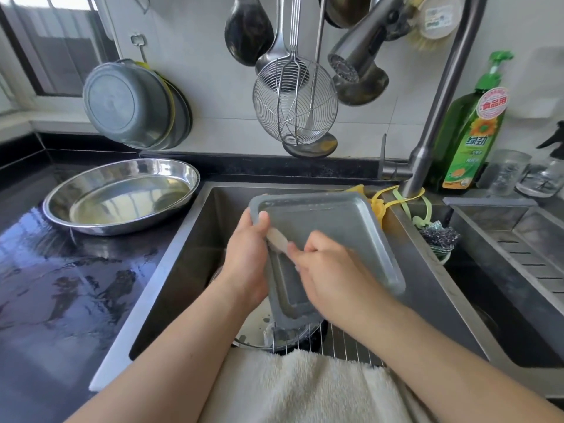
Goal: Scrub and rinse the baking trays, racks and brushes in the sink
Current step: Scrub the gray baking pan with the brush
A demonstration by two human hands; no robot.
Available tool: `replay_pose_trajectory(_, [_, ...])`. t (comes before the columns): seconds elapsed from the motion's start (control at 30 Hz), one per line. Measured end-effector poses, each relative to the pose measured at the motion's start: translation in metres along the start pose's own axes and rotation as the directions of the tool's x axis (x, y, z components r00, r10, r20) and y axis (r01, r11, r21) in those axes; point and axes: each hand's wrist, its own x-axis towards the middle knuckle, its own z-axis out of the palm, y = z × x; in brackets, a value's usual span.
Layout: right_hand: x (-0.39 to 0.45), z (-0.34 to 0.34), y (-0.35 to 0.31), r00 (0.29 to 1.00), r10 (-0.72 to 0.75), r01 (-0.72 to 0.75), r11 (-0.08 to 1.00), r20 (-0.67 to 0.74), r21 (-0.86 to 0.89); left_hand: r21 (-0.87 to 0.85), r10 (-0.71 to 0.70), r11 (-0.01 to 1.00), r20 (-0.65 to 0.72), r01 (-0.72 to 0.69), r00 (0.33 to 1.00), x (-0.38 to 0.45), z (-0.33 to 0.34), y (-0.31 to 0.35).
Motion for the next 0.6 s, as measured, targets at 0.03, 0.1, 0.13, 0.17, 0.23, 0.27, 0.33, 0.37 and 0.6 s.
replay_pose_trajectory(0.03, [0.005,-0.005,0.005,0.998,0.018,-0.018,1.000,-0.065,-0.003,0.052,-0.011,0.999,0.037,0.009,0.999,-0.002,0.004,-0.002])
replay_pose_trajectory(0.1, [0.015,-0.019,0.019,0.986,0.020,-0.038,0.993,-0.163,-0.108,0.128,-0.015,0.992,0.092,0.004,0.996,-0.004,0.008,-0.005])
replay_pose_trajectory(0.13, [0.016,-0.024,0.023,0.984,0.006,-0.040,0.982,-0.180,-0.186,0.145,-0.005,0.989,0.101,-0.009,0.995,-0.004,0.007,-0.005])
replay_pose_trajectory(0.17, [0.017,-0.026,0.025,0.984,0.003,-0.042,0.975,-0.180,-0.218,0.154,0.010,0.988,0.102,-0.026,0.995,-0.003,0.006,-0.004])
replay_pose_trajectory(0.23, [0.012,-0.021,0.018,0.988,0.021,-0.039,0.993,-0.154,-0.110,0.163,0.038,0.985,0.098,-0.054,0.994,-0.002,0.004,-0.003])
replay_pose_trajectory(0.27, [0.008,-0.017,0.011,0.990,0.039,-0.045,0.998,-0.134,-0.040,0.170,0.048,0.983,0.095,-0.063,0.994,-0.001,0.003,-0.002])
replay_pose_trajectory(0.33, [0.007,-0.013,0.008,0.991,0.037,-0.044,0.998,-0.130,-0.051,0.166,0.067,0.983,0.081,-0.080,0.994,-0.001,0.002,-0.002])
replay_pose_trajectory(0.37, [0.009,-0.015,0.014,0.988,0.035,-0.051,0.993,-0.148,-0.104,0.154,0.079,0.984,0.071,-0.089,0.994,-0.002,0.001,-0.002])
replay_pose_trajectory(0.6, [0.015,-0.025,0.025,0.979,0.083,-0.120,0.973,-0.187,-0.198,0.145,0.119,0.982,0.035,-0.123,0.992,-0.002,-0.002,0.006])
